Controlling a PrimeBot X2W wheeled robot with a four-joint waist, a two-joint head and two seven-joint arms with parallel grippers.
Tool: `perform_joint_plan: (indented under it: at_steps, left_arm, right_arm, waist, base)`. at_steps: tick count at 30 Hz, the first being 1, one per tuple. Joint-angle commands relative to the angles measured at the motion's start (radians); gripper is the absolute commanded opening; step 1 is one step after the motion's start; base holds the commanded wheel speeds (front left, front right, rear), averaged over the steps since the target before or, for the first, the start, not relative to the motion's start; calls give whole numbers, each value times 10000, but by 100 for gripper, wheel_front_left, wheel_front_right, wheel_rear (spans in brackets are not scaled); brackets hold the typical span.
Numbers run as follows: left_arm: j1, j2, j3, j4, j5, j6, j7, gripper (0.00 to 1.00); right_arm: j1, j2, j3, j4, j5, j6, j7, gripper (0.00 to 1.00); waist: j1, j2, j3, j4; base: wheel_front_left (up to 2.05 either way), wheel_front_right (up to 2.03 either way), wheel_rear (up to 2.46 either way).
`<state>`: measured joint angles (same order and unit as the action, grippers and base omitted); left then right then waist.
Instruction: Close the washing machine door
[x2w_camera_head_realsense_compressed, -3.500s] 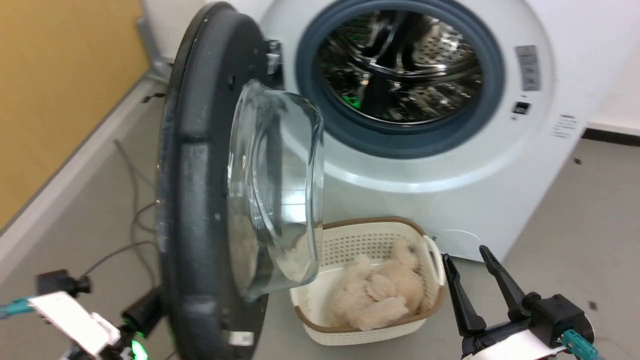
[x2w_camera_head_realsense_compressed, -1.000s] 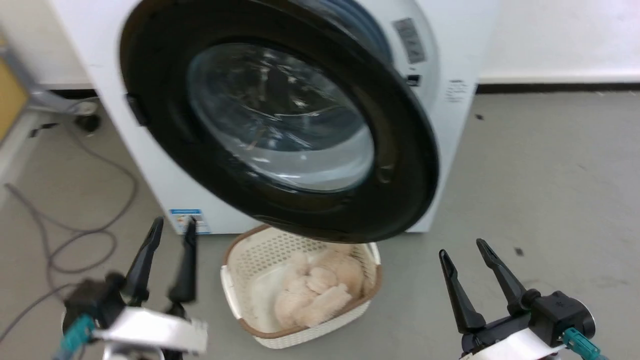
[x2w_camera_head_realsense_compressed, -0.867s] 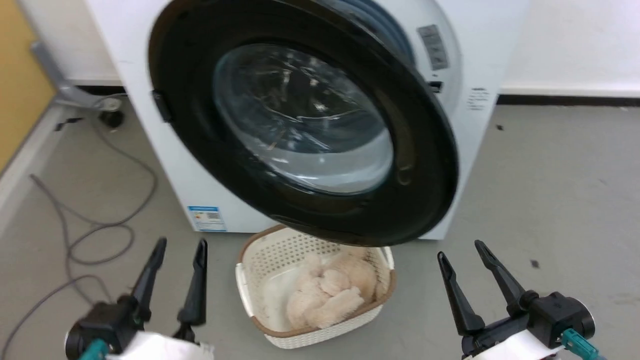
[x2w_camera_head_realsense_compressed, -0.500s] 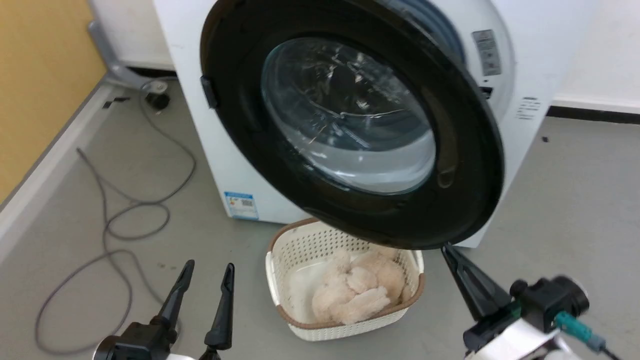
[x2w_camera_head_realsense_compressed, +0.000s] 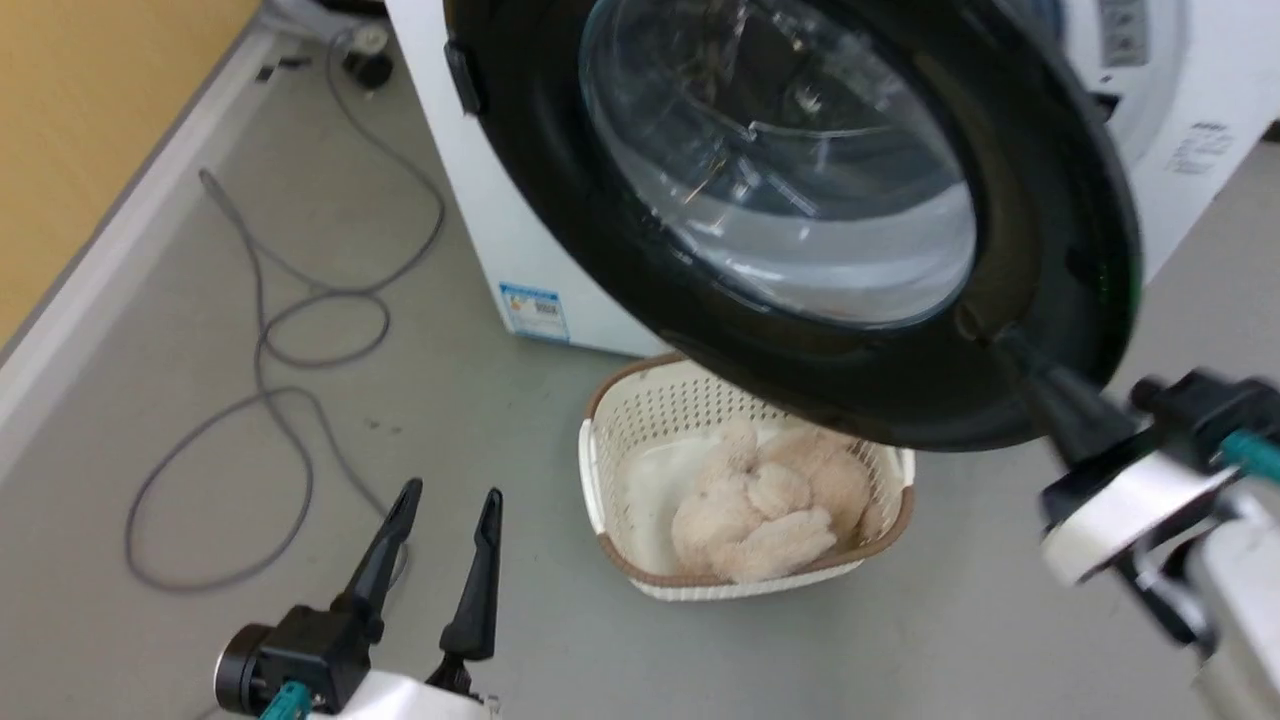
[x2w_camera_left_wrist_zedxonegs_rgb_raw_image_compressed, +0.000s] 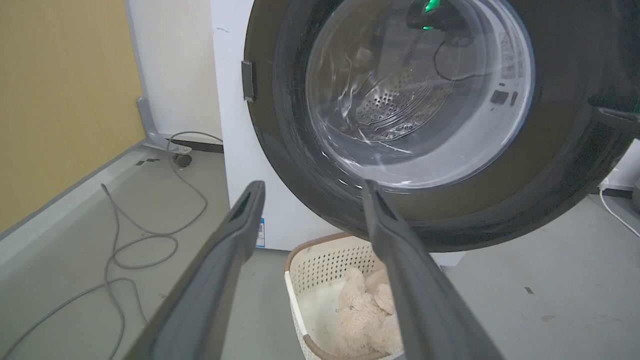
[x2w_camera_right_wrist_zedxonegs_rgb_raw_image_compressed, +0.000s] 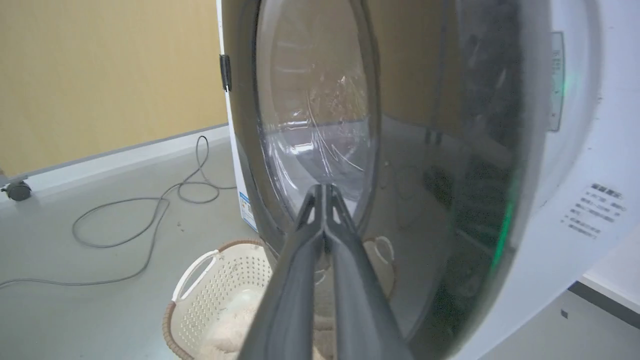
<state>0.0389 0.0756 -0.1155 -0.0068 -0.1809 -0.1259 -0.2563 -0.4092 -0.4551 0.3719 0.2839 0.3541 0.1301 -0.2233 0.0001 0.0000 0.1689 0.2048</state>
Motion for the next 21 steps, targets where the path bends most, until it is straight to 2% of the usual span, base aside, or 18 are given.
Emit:
perform_joint_plan:
  at_steps: [1,11,21]
  left_arm:
    - [-196,-32,-7,8,-29,-33,-54,100]
    - [-856,-155,-165,-40,-212,-45,-55,100]
    - [-1280,-218,-345,12,-450,-47,-55,100]
  right_arm:
    - [-235,-147,-66,128,91,6,30,0]
    - [-2091,-871,-935,1366,733,6,412,0]
    - [-4240,-843,-1937,2526,894,6,1299,0]
  waist:
    - [-1,0,303,206]
    - [-1,0,1437,631]
    - [-1,0,2321,818]
  base:
    - [0,0,0]
    - [0,0,0]
    - [0,0,0]
